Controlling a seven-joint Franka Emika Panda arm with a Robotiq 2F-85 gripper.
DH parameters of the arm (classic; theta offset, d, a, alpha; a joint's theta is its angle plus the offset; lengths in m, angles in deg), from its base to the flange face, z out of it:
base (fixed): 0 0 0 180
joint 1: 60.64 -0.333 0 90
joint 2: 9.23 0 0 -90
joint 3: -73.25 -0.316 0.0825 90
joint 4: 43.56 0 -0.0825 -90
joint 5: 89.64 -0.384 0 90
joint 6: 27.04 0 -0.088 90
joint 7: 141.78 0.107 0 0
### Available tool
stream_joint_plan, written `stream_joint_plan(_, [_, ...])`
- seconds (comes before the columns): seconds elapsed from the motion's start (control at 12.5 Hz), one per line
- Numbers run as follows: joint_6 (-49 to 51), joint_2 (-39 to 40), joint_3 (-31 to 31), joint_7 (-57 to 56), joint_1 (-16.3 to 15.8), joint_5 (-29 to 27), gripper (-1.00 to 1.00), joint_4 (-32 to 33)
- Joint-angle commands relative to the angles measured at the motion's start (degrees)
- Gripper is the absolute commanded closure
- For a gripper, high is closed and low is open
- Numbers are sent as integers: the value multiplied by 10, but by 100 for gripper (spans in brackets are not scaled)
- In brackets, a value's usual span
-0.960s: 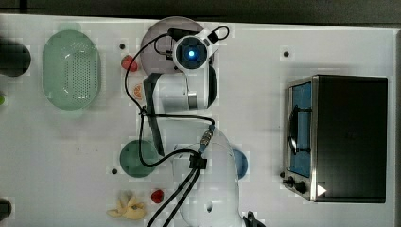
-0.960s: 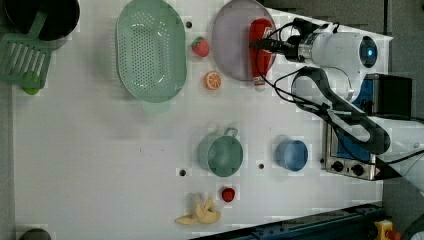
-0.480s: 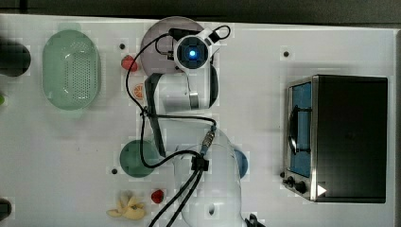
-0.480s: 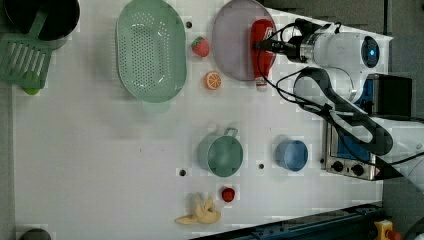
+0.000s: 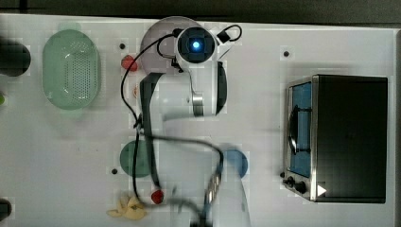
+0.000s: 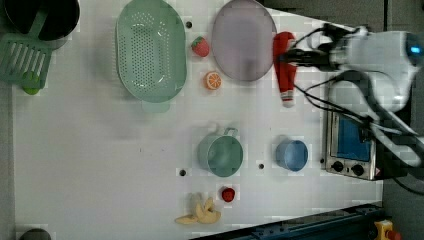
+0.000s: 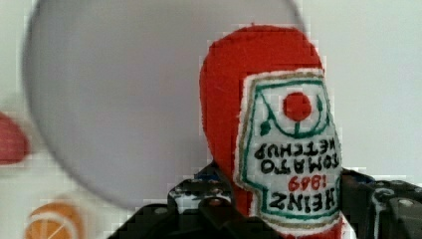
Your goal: Pick ketchup from plate and place it on table.
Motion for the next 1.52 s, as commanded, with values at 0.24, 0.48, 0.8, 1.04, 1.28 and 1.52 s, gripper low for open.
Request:
stream_joint_plan(0.24, [72, -154, -1, 4, 10, 1, -23, 58])
stream_joint_plan(0.48, [90, -213, 6, 4, 16, 0, -23, 135])
stream_joint_plan(0.8, [89, -232, 23, 34, 24, -22, -23, 214])
stream_joint_plan(1.04, [80, -214, 32, 73, 27, -36, -23, 241])
stream_joint_plan(1.28, [39, -174, 35, 73, 27, -36, -23, 248])
stream_joint_plan(1.52, [0, -137, 35, 73, 28, -36, -51, 253])
